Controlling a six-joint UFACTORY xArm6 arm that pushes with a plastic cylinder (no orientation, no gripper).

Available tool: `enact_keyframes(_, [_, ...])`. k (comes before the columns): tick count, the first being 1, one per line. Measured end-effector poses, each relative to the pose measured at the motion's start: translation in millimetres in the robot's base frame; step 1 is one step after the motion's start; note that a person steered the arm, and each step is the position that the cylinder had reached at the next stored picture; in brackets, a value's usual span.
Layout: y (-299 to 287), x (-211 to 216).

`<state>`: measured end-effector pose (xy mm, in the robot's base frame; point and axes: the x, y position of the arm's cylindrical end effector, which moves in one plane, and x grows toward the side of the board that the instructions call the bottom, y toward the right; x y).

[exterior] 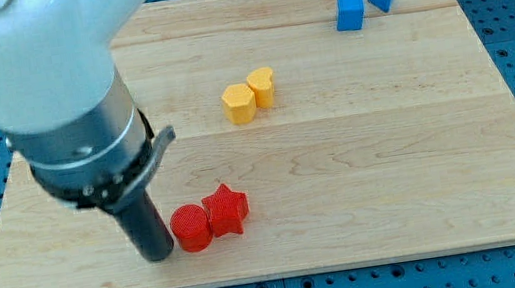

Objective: Push the red star into the green blocks

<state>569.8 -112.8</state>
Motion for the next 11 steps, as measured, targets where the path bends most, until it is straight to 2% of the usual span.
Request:
enact_keyframes(1, [27,8])
enact_keyframes(2, [49,36])
enact_keyframes(3, [109,27])
enact_keyframes(4, [88,20])
enact_keyframes(5, [116,9])
enact_keyframes(6, [117,-7])
enact_keyframes(8, [27,-57])
enact_keyframes(11, [23,-69])
